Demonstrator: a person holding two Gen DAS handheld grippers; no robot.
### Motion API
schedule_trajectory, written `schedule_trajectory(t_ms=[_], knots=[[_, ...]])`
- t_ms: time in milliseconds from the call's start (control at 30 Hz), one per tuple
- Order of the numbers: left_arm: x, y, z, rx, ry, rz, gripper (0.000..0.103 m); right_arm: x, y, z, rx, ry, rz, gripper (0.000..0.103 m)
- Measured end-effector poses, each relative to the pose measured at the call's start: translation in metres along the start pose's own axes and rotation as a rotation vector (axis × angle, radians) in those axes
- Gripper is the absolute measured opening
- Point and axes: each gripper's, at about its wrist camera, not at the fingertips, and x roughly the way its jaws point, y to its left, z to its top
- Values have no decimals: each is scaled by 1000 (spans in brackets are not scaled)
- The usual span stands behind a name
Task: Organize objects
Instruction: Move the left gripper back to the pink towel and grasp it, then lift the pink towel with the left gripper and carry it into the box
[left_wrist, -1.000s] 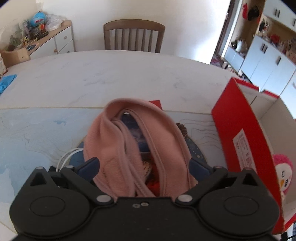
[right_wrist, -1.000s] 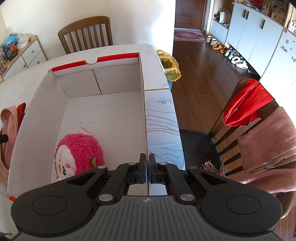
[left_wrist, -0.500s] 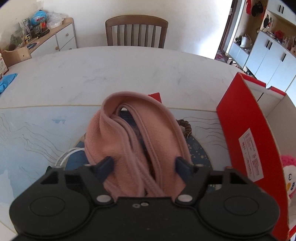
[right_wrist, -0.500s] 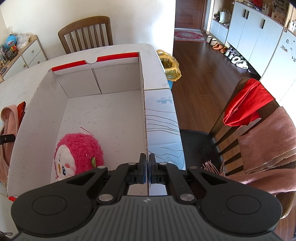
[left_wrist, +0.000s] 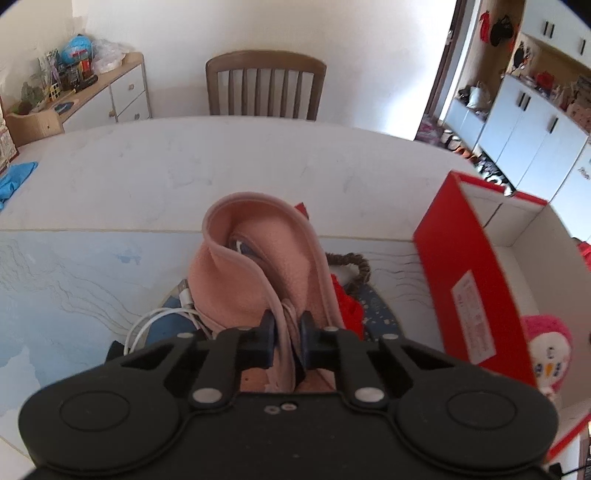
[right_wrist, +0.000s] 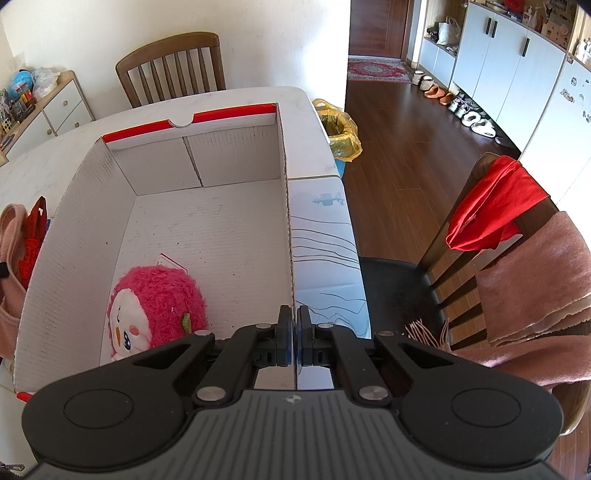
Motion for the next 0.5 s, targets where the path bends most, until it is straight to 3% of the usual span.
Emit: schedule_trajectory(t_ms=[500], knots=[[-66, -37, 15, 104, -98, -158, 11, 1, 4, 0, -13, -12, -3, 1]])
